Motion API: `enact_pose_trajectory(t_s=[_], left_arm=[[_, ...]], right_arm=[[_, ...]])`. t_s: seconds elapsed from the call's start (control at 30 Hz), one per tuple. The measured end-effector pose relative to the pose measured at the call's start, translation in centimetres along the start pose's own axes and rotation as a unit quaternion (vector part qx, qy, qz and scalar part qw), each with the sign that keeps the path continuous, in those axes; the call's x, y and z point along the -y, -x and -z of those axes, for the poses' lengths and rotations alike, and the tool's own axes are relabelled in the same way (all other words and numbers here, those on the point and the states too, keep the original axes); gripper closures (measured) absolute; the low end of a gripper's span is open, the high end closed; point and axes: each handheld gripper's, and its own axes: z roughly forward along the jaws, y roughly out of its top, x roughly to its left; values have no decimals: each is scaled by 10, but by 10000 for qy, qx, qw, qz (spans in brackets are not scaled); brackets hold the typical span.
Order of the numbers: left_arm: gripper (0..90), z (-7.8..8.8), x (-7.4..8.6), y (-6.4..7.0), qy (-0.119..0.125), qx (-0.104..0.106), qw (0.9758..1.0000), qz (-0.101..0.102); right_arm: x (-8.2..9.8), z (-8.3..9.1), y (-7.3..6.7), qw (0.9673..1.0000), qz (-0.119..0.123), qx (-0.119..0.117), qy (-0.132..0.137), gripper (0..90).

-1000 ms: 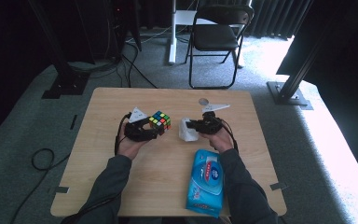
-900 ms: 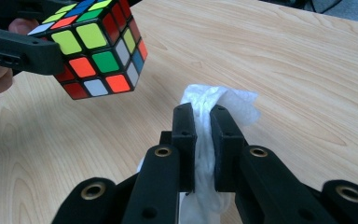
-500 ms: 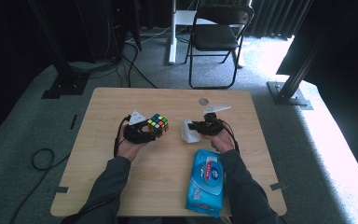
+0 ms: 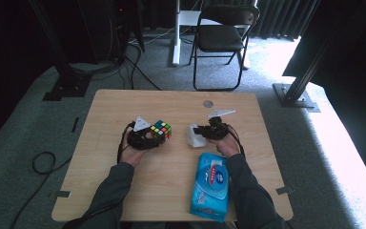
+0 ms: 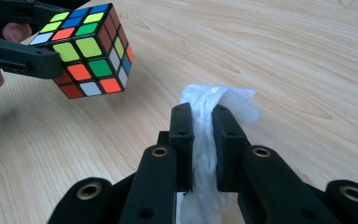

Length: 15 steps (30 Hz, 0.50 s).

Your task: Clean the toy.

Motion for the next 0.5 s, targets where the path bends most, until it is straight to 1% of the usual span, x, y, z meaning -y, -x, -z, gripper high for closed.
enact_pose_trajectory(t_s=[0.2, 0.37, 0.5], left_arm=[[344, -4, 4, 0, -47, -6, 10000, -4], [344, -7, 8, 1, -62, -50, 10000, -24], [343, -11, 11, 0, -104, -70, 9999, -2]], right_arm=[[1, -2, 0, 10000, 19, 0, -43, 806], [2, -3, 0, 9999, 63, 35, -110, 802], [2, -4, 0, 9999, 65, 41, -125, 793]])
